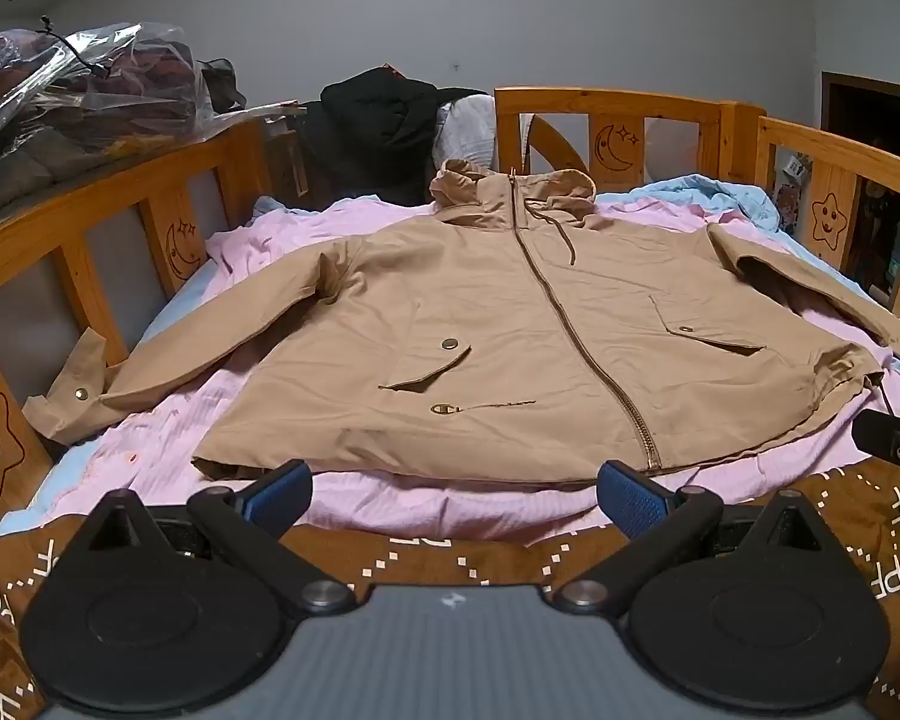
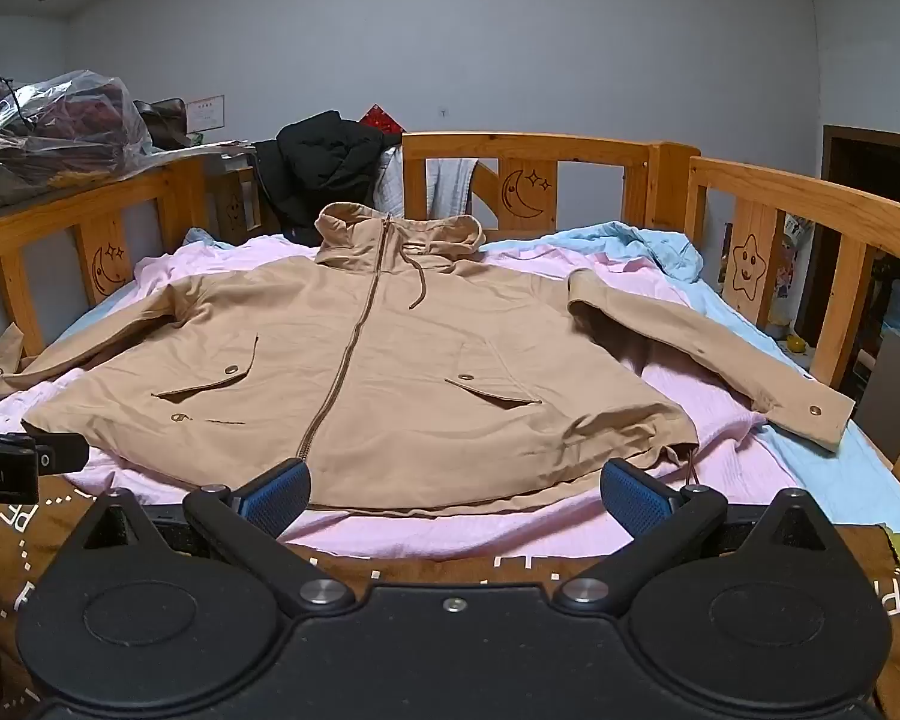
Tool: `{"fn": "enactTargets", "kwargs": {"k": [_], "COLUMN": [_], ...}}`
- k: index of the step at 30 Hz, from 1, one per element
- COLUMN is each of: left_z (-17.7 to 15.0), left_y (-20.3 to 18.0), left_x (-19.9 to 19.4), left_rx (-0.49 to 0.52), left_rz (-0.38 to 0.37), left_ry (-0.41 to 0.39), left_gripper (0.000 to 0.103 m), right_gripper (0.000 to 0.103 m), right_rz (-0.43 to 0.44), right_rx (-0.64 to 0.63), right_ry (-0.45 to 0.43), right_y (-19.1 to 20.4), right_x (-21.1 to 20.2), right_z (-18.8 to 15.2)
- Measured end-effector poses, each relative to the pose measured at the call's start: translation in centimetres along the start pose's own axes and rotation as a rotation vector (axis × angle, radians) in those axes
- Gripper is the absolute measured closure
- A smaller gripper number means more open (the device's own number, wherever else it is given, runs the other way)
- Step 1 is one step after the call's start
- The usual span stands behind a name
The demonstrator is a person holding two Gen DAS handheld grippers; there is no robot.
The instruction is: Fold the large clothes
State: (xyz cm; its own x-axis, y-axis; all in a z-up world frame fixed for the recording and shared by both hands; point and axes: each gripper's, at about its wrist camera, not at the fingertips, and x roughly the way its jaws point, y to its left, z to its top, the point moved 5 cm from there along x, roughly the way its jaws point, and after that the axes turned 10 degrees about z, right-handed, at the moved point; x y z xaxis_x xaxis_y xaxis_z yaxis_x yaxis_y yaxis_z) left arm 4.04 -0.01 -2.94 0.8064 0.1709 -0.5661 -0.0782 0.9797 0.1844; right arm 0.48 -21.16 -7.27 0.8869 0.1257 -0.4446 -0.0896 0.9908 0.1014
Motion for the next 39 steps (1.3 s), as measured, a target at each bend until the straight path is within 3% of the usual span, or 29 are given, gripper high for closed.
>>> {"fn": "enactTargets", "kwargs": {"k": [39], "left_z": [-0.14], "left_y": [0.29], "left_x": [0.29], "left_rx": [-0.007], "left_rz": [-0.007], "left_ry": [0.001], "left_gripper": [0.000], "right_gripper": [0.000], "right_rz": [-0.004], "right_rx": [0.013], "right_ry": [0.009], "right_y": [-0.10], "right_x": [0.04], "right_z": [-0.21]}}
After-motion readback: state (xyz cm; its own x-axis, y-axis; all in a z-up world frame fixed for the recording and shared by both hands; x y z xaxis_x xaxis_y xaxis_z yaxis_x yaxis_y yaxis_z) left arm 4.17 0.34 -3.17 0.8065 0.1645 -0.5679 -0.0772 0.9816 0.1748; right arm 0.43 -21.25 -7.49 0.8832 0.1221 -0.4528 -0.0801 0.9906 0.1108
